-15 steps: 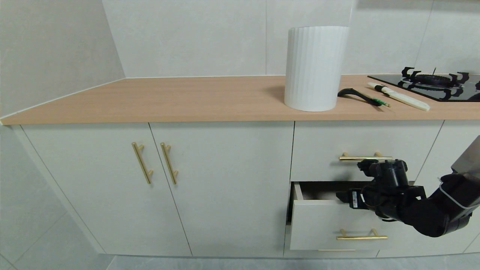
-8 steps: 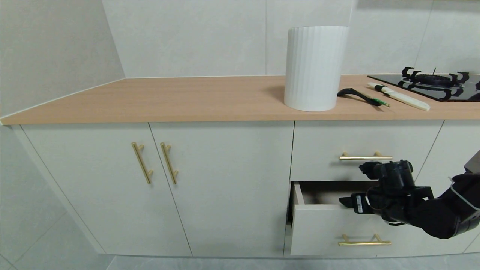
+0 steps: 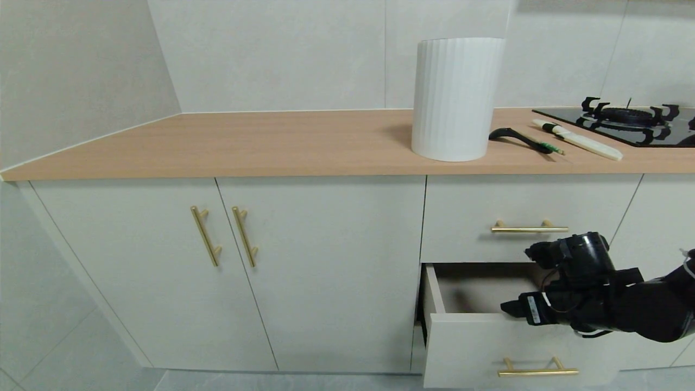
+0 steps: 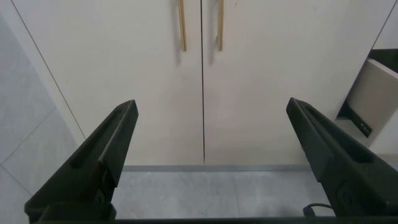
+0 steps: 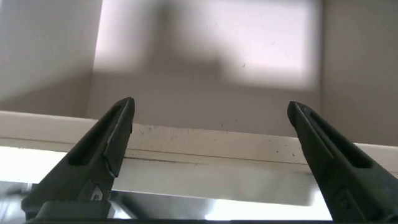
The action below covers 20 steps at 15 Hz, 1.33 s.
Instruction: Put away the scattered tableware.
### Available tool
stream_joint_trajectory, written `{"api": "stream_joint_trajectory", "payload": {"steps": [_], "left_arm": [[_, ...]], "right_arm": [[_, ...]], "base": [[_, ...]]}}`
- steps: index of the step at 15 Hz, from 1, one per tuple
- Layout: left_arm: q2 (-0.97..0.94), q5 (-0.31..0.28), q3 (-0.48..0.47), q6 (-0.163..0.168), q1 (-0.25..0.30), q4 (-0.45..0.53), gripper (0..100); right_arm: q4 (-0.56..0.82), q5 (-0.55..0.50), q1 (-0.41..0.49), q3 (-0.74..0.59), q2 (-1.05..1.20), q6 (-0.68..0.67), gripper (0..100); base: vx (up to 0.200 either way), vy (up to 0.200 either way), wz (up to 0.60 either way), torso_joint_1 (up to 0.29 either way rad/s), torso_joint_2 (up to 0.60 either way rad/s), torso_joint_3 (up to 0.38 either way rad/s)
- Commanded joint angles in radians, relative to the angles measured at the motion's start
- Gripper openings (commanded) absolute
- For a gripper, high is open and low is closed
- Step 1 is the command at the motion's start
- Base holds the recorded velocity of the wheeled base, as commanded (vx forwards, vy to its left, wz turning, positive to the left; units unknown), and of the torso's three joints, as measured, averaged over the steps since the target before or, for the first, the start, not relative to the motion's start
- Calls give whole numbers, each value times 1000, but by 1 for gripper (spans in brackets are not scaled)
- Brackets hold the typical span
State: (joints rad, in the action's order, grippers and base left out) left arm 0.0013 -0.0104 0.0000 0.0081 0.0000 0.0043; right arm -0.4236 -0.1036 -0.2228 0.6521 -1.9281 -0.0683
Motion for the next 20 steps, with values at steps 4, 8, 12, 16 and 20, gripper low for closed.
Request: {"api": "stream_joint_trajectory", "payload": {"steps": [4,8,12,16,20], "left_arm": [[0,0,0,0,0,0,100],[0,0,0,1,0,0,100],[0,0,0,0,0,0,100],[0,0,0,0,0,0,100],[0,0,0,0,0,0,100]], "right_arm": [[106,12,-7,1,87,53,100],[238,36,-10,0,147,124,100],[367,51,-23,-3,185,203,100],[533,56,-50,-2,239,277,100],[668,55,-118,-5,291,301,100]], "base": [[0,0,0,0,0,0],[0,0,0,0,0,0],[0,0,0,0,0,0],[0,0,0,0,0,0],[0,0,0,0,0,0]]}}
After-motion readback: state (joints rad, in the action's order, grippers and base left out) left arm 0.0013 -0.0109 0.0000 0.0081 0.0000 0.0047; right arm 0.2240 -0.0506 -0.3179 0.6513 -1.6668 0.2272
